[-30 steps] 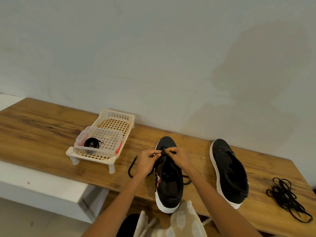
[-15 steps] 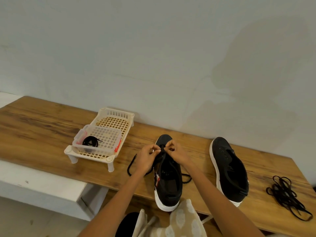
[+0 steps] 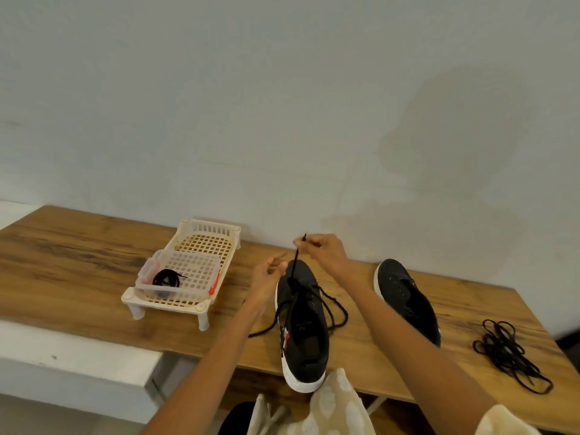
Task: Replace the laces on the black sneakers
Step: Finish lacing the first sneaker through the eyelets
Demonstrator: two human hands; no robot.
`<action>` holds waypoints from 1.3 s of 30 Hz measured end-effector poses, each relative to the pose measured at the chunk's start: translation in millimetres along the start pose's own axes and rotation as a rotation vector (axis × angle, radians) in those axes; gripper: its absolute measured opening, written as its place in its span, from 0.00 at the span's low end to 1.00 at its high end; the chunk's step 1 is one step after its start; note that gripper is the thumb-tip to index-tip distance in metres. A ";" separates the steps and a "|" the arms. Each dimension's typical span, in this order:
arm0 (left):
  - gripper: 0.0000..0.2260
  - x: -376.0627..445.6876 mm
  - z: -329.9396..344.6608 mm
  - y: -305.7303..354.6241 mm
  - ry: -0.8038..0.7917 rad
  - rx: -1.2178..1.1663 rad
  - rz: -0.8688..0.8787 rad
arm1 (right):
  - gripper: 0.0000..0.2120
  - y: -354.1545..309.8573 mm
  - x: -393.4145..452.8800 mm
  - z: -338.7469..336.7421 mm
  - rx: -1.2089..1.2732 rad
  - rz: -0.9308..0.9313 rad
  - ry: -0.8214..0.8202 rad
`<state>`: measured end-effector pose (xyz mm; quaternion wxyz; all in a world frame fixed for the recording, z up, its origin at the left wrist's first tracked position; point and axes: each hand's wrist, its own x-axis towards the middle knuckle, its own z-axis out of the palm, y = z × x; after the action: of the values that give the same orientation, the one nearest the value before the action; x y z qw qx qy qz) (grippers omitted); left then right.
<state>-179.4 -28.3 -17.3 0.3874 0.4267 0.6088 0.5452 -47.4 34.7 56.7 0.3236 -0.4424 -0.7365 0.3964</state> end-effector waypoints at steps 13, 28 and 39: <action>0.10 -2.7 14.1 83.1 0.214 0.045 0.098 | 0.13 -42.5 -7.2 -46.2 -0.036 -0.035 0.066; 0.07 -15.4 -29.2 165.7 0.309 -0.632 0.264 | 0.11 -54.5 -14.4 -8.6 0.018 -0.075 -0.061; 0.05 -11.8 -34.5 117.3 0.287 -0.342 0.186 | 0.10 -71.2 -10.9 2.5 -0.089 -0.144 -0.055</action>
<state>-196.4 -46.0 103.1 0.3115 0.3271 0.5144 0.7289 -73.2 3.1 116.1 0.3107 -0.3912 -0.7920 0.3511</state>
